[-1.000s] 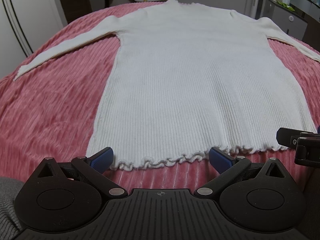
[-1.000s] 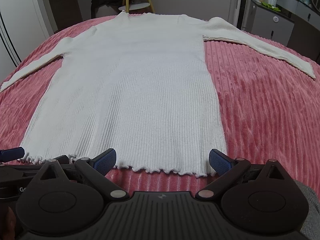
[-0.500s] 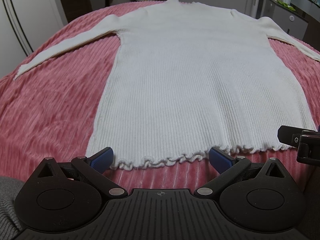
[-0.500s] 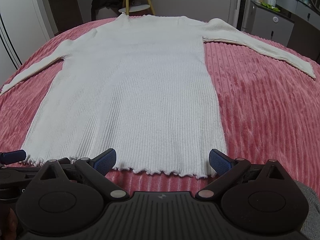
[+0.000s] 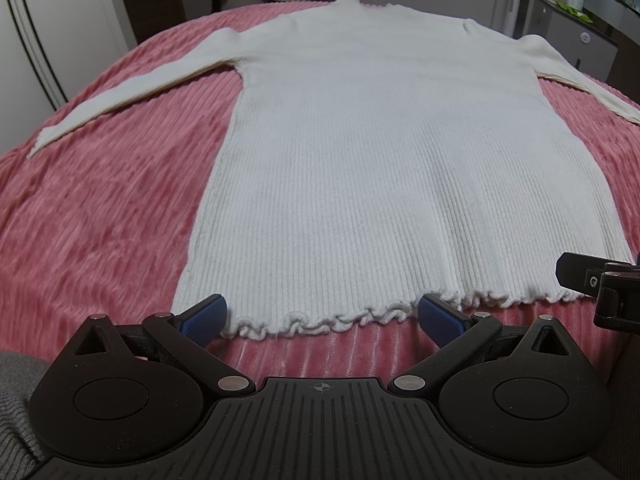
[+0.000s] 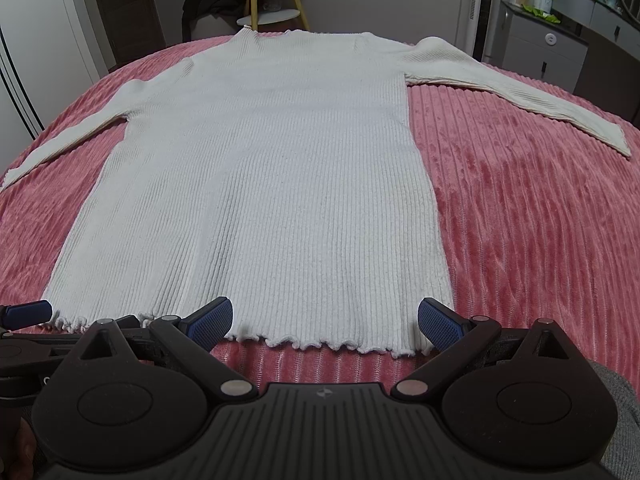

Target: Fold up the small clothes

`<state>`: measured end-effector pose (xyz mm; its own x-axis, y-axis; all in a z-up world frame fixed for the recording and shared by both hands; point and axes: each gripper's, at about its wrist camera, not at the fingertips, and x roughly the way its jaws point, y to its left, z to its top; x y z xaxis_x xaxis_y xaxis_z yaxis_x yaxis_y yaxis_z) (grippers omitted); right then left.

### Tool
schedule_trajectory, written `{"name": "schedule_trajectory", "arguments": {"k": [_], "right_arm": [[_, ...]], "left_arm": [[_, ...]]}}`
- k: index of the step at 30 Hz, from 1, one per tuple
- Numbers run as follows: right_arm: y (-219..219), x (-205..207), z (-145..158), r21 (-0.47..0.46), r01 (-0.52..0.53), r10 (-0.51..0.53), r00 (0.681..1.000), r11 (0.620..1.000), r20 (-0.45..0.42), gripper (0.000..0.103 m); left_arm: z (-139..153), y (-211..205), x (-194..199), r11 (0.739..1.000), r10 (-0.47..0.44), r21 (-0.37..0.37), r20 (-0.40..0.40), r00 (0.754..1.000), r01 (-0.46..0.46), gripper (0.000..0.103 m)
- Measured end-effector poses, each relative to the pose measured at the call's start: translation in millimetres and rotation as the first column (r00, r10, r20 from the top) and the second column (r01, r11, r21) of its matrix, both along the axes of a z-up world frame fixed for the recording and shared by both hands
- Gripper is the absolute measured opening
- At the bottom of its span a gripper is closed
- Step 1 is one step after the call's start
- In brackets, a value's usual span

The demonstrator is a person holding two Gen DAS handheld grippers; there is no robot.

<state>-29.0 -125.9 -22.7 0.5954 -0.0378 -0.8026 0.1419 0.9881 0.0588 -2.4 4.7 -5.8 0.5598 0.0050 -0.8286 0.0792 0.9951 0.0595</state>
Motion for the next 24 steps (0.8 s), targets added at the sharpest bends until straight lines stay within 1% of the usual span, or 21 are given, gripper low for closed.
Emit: {"name": "schedule_trajectory", "arguments": {"k": [24], "right_arm": [[1.3,0.1,0.0,0.0,-0.005,0.005,1.0,1.0,0.002,0.099]], "left_arm": [[-0.1,1.1,0.2,1.0,-0.001,0.0,-0.002,1.0,0.001,0.103]]}}
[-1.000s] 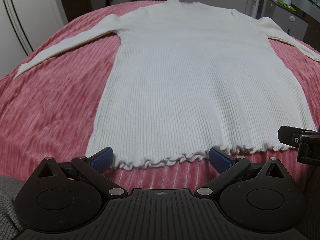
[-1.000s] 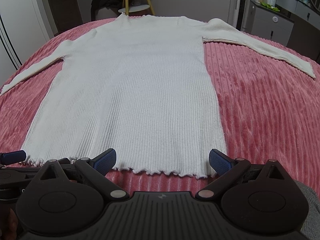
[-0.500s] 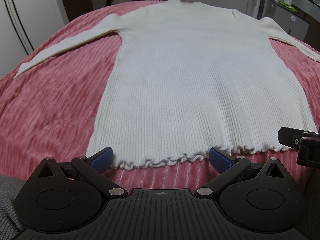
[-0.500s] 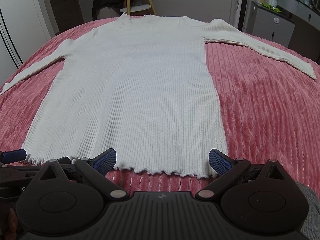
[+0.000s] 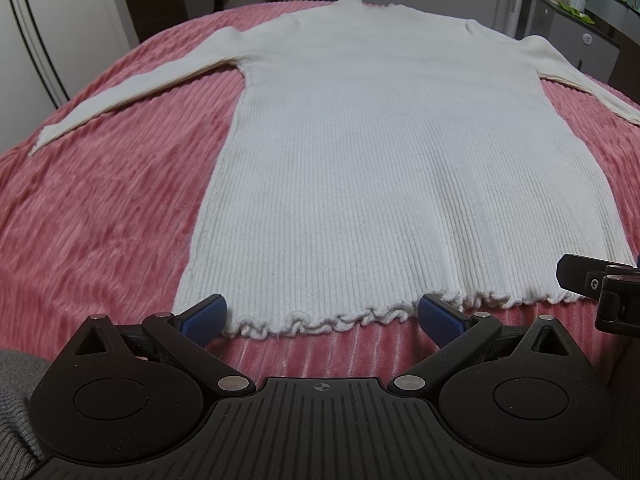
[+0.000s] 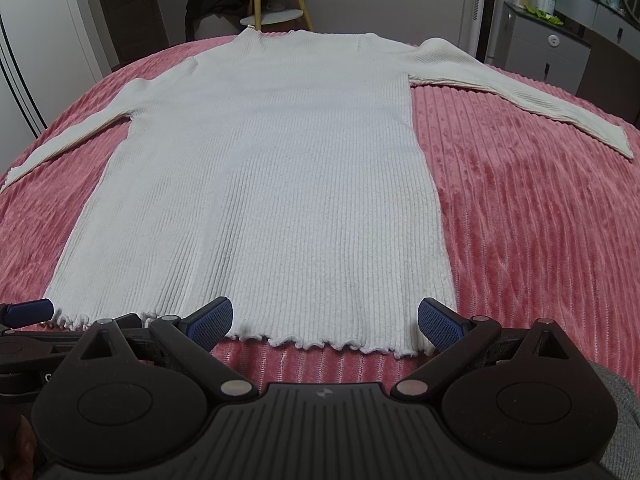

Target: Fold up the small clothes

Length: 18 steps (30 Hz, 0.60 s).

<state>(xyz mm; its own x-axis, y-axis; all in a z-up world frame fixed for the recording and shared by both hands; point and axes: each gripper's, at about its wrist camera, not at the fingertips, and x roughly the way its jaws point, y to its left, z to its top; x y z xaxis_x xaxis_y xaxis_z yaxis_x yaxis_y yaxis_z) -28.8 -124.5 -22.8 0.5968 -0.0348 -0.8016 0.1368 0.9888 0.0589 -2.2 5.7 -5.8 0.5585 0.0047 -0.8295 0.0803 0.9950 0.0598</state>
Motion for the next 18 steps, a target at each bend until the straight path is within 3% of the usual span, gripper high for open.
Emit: {"name": "schedule_trajectory", "arguments": {"k": [18], "right_arm": [[0.3,0.6,-0.3,0.004,-0.008,0.008,1.0,1.0,-0.001,0.099]], "left_arm": [[0.3,-0.6,0.6,1.0,0.001,0.0,-0.001,1.0,-0.001,0.103]]}}
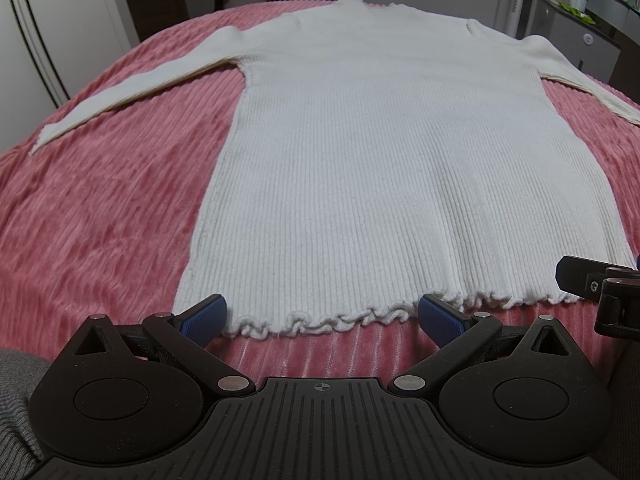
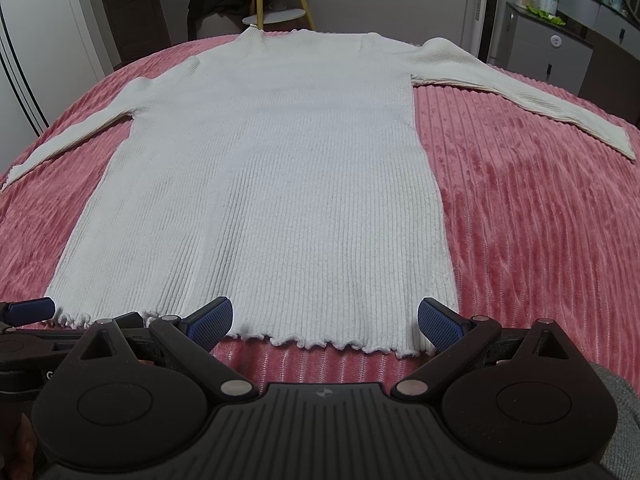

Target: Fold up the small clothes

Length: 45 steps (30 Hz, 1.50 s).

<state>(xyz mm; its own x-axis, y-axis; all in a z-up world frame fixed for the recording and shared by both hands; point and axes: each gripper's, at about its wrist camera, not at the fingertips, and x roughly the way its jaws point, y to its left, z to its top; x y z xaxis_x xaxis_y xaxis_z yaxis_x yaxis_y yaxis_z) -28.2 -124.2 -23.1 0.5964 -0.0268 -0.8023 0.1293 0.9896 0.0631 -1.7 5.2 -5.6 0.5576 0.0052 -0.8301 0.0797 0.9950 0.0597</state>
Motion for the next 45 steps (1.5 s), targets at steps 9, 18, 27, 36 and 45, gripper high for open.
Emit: {"name": "schedule_trajectory", "arguments": {"k": [9,18,27,36,45], "right_arm": [[1,0,0,-0.006,-0.009,0.009,1.0,1.0,0.003,0.099],[3,-1,0,-0.023,-0.016,0.016,1.0,1.0,0.006,0.099],[4,-3,4,-0.025,-0.023,0.023,0.999,0.999,0.022,0.099],[3,0,2,-0.023,-0.027,0.027,1.0,0.999,0.006,0.099],[-2,-5,11,0.051,-0.067,0.063,0.995,0.996,0.073,0.099]], "left_arm": [[0,0,0,1.0,0.0,0.0,-0.001,1.0,0.0,0.103],[-1,4,-5,1.0,0.003,-0.004,0.001,1.0,-0.003,0.103],[1,4,-4,1.0,0.006,-0.011,0.003,1.0,-0.006,0.103],[4,1,0,1.0,0.005,-0.008,0.003,1.0,-0.005,0.103],[10,1,4,1.0,0.004,-0.013,0.018,1.0,-0.004,0.103]]}}
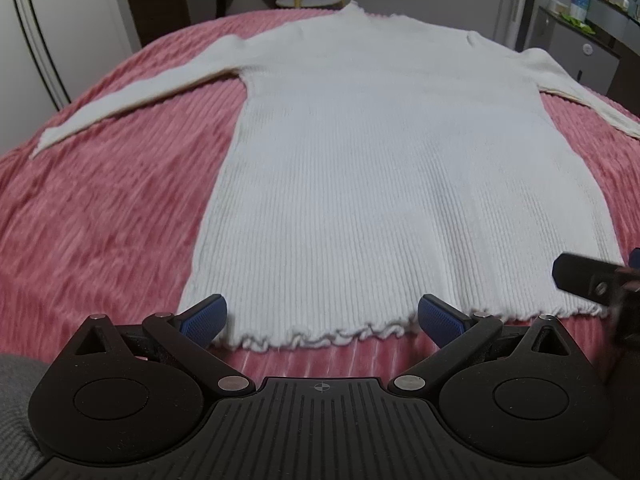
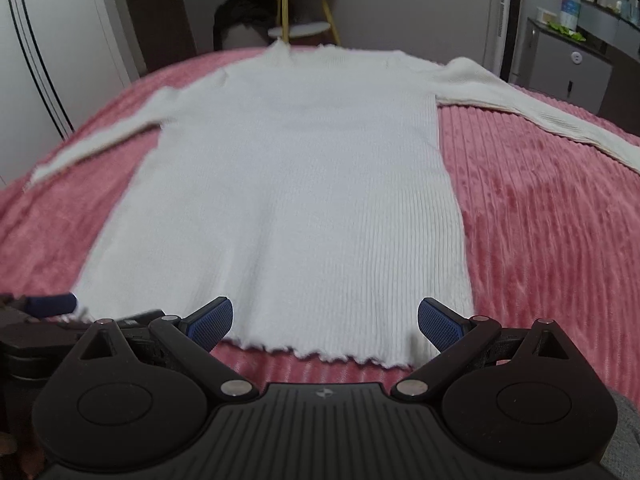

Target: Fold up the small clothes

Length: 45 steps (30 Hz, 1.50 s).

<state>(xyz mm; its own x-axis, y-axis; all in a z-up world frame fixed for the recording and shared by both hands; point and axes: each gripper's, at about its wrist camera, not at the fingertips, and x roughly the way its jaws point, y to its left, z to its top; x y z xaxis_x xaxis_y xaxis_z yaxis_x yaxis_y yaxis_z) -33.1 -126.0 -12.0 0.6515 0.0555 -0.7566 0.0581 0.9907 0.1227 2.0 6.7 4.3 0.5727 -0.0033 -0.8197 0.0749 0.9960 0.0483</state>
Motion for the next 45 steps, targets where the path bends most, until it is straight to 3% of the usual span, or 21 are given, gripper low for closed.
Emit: {"name": "schedule_trajectory", "arguments": {"k": [5,9,13,16,20,24,27,32,36,39,41,43,45], "right_arm": [[-25,0,4,0.184,0.018,-0.027,0.999,0.983,0.043,0.099],[-60,2,10,0.353,0.013,-0.055,0.992,0.936,0.11,0.099],[-132,5,22,0.458,0.106,-0.228,0.949,0.882,0.219,0.099],[-209,14,17,0.523,0.269,-0.419,0.888,0.809,0.191,0.099],[-302,19,-4,0.56,0.461,-0.636,0.755,0.688,0.16,0.095],[-377,27,-39,0.588,0.604,-0.776,0.627,0.538,0.065,0.052],[-414,34,-61,0.623,0.648,-0.828,0.56,0.438,0.0,0.045],[-454,49,-83,0.67,0.657,-0.879,0.476,0.346,-0.013,0.037],[-470,68,-87,0.653,0.663,-0.879,0.477,0.366,0.008,0.028],[-472,80,-84,0.609,0.693,-0.878,0.479,0.386,0.012,0.007],[-474,86,-76,0.585,0.706,-0.875,0.484,0.399,0.014,0.007],[-463,91,-58,0.528,0.717,-0.864,0.499,0.455,0.068,0.006],[-442,99,-34,0.459,0.699,-0.823,0.547,0.549,0.151,0.006]], "left_arm": [[4,-3,7,1.0,-0.017,-0.001,0.001,1.0,0.017,0.103],[19,-7,19,0.999,-0.033,0.0,0.05,0.998,0.033,0.103],[32,-15,51,1.0,-0.027,-0.009,0.101,0.995,0.028,0.103],[31,-21,82,1.0,-0.003,-0.006,0.122,0.993,0.004,0.103],[15,-27,119,1.0,0.02,0.021,0.123,0.992,-0.023,0.103],[-7,-28,150,0.998,0.052,0.034,0.074,0.996,-0.055,0.103],[-19,-26,163,0.997,0.06,0.045,0.052,0.997,-0.063,0.103],[-27,-25,170,0.997,0.068,0.042,0.053,0.996,-0.07,0.103],[-30,-25,171,0.998,0.057,0.032,0.057,0.997,-0.059,0.103],[-31,-20,171,0.998,0.06,-0.002,0.049,0.997,-0.06,0.103],[-31,-16,172,0.998,0.059,-0.024,0.041,0.997,-0.058,0.103],[-30,-13,172,0.997,0.062,-0.037,0.038,0.997,-0.06,0.103],[-29,-11,173,0.997,0.063,-0.047,0.034,0.997,-0.062,0.103]]}}
